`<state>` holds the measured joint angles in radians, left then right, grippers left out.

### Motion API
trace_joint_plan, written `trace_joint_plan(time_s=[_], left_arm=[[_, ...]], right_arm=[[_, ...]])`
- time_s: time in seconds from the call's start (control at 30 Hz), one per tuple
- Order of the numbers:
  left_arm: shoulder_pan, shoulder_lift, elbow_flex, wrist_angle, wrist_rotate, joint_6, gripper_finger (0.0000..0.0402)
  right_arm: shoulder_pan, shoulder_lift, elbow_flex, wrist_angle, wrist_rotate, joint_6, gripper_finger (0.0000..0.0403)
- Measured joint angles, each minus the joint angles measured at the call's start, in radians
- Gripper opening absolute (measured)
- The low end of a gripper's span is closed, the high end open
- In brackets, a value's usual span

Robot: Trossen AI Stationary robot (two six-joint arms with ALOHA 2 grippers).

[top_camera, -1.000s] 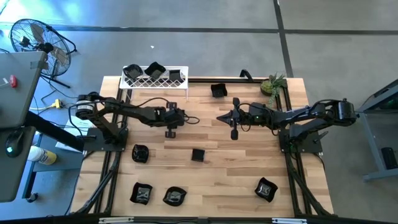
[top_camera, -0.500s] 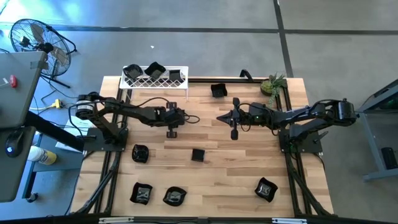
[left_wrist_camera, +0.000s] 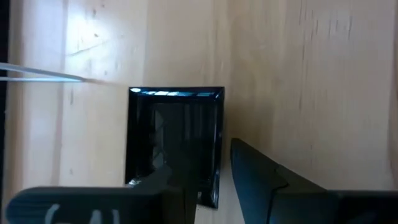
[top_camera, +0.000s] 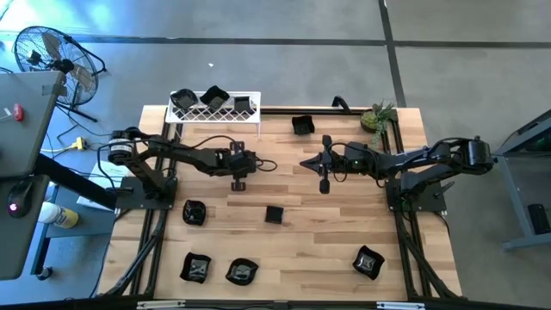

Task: Pick & Place Mini shaped plates
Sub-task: Stack the black square plate on top of the black square plate on the shelf

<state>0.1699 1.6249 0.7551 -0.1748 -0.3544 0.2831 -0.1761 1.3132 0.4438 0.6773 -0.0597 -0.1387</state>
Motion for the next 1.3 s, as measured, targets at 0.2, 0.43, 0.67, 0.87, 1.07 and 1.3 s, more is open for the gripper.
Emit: trace_joint_plan(time_s=[0.2,0.43,0.67,0.87,1.07,1.3], left_arm=[[-0.001,0.01,0.0,0.003,0.002,0.001,0.0083],[-0.001,0.004,0.0,-0.014,0.008,0.009,0.003],[0.0,-0.035,-0.001,-0.036,0.02,0.026,0.0009],[-0.015,-0.124,-0.002,-0.057,0.035,0.018,0.0003],[-0.013,-0.275,-0.001,-0.098,0.03,0.018,0.0005],[-0.002,-0.434,0.026,-0.139,-0.052,0.082,0.0005]], right_arm=[[0.0,0.0,0.0,0.0,0.0,0.0,0.0005],[0.0,0.0,0.0,0.0,0.0,0.0,0.0004],[0.0,0.0,0.0,-0.002,0.0,0.0,0.0002],[0.0,0.0,0.0,-0.007,0.0,0.0,0.0006],[0.0,0.0,0.0,-0.008,0.0,0.0,0.0003],[0.0,0.0,0.0,-0.007,0.0,0.0,0.0006]])
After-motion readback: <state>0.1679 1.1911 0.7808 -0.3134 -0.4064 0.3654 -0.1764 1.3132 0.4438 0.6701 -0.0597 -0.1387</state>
